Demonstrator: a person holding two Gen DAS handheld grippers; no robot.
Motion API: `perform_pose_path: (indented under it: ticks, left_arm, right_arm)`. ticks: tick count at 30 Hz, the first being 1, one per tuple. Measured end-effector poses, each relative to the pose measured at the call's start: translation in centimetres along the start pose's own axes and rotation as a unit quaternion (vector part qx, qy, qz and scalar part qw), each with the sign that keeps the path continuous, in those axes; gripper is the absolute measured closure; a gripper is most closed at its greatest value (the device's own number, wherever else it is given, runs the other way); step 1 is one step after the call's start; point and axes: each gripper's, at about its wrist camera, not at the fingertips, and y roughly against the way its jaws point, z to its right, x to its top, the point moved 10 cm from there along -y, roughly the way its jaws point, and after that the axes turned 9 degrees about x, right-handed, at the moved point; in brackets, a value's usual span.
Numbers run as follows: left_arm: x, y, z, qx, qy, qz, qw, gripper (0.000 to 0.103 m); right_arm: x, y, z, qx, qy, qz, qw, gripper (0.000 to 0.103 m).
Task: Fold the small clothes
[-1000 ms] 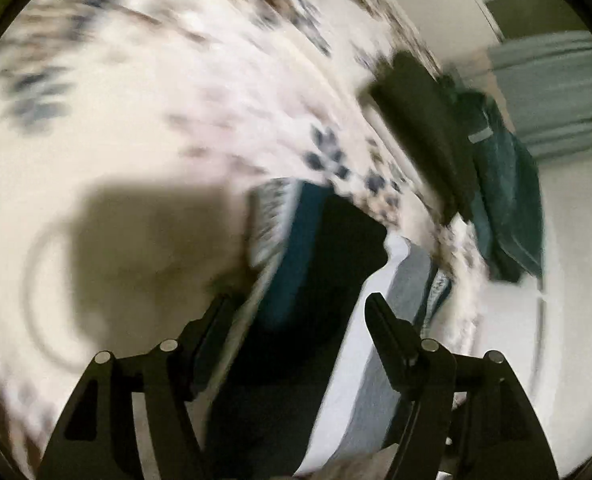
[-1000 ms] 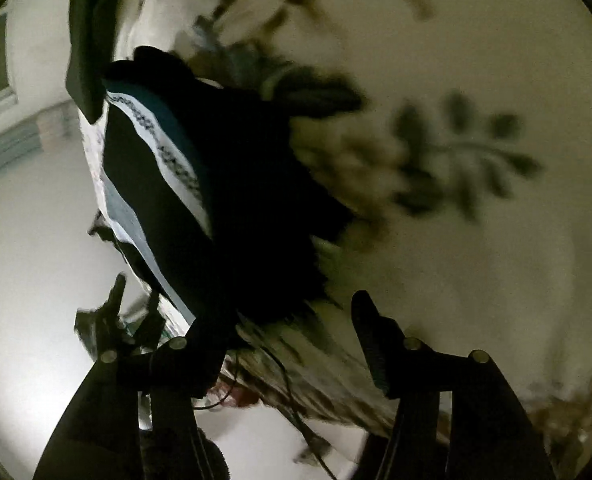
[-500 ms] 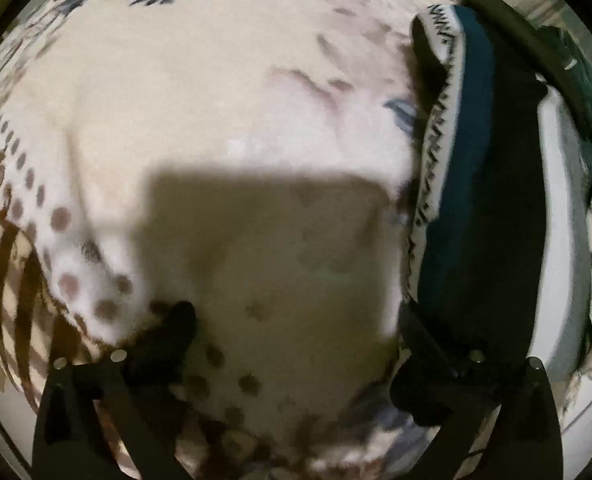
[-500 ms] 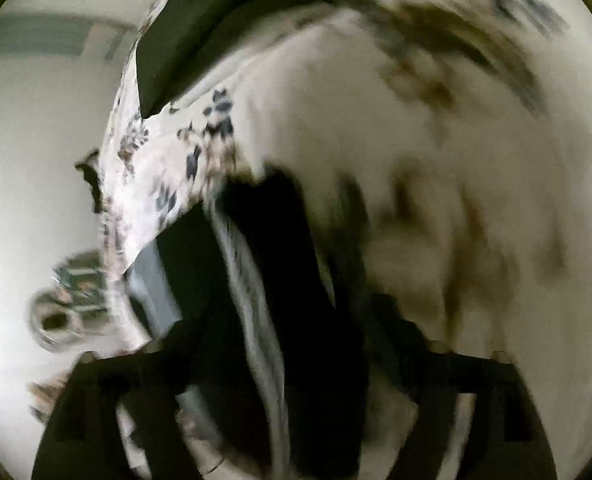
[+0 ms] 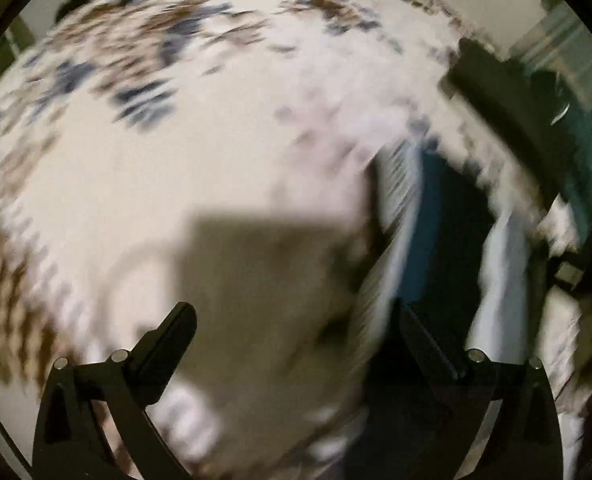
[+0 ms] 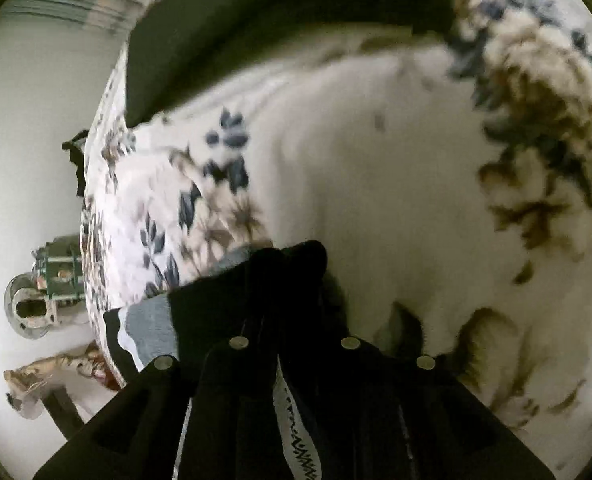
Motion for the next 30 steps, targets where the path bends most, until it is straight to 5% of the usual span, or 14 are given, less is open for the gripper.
perform_pose_path:
  ticks: [2,4,6,12,15,17,19,20,21,25,28,30]
  left_arm:
    - [2.5,-2.2,1.6,-0.045,0.013,-0.012,0.9988,0.000]
    - [4.9,-4.5,3.4,-0.103,0.034,-0.022,0.9939,0.017]
    - [6.5,-5.2,4.4,-0.139,0.043,-0.025,0.9890,0.078]
    - [7.8,-4.7,4.2,-0.183,0.071,-0.018,0.9805,0.079]
    - [5.9,-2.4,1.7,-0.215,0.099,-0.042,0.9708,0.068]
    - [4.4,-0.6,0.5,-0.203,0.091,-0.037,0.9742,0.049]
    - [2.2,1.3,-0.5,-0.181,0.064,-0.031,0.9809,0.047]
    - [0.7,2.1,-1.1,-0.169,0.050,-0.034,0.9837,0.047]
    - [-0.7,2.5,-1.7,-0.156,0.041,-0.039,0.9862,0.047]
    - [-6.5,3.5,-3.8,-0.127,0.035,-0.064,0.9892,0.047]
    - [-10.7,3.3,-3.6,-0.149,0.046,-0.095,0.9832,0.047]
    - [-13.2,2.9,-2.8,-0.167,0.049,-0.104,0.9792,0.048]
  right_arm:
    - [-0.4,0.6,0.4,0.008,-0.017,0.001,1.000,0.060]
    - [-0.9,1.0,0.8,0.016,-0.038,0.007,0.999,0.050]
    - [-2.1,1.4,1.2,0.036,-0.058,0.003,0.998,0.049]
    - [-9.2,3.0,3.8,0.058,-0.098,-0.030,0.993,0.041]
    - [-13.2,2.9,5.4,0.066,-0.138,-0.042,0.987,0.041]
    - [-15.8,2.1,5.7,0.088,-0.165,-0.062,0.980,0.041]
    - [-18.2,0.9,5.6,0.112,-0.189,-0.095,0.971,0.042]
    - [-18.9,0.6,5.8,0.112,-0.202,-0.100,0.968,0.051]
    - [-19.0,1.0,6.1,0.115,-0.211,-0.072,0.968,0.088]
    - [-17.8,4.1,6.0,0.061,-0.175,0.001,0.983,0.088]
    - [-18.6,2.7,6.8,0.033,-0.168,-0.035,0.985,0.083]
    - [-18.7,1.9,7.0,0.023,-0.166,-0.060,0.984,0.067]
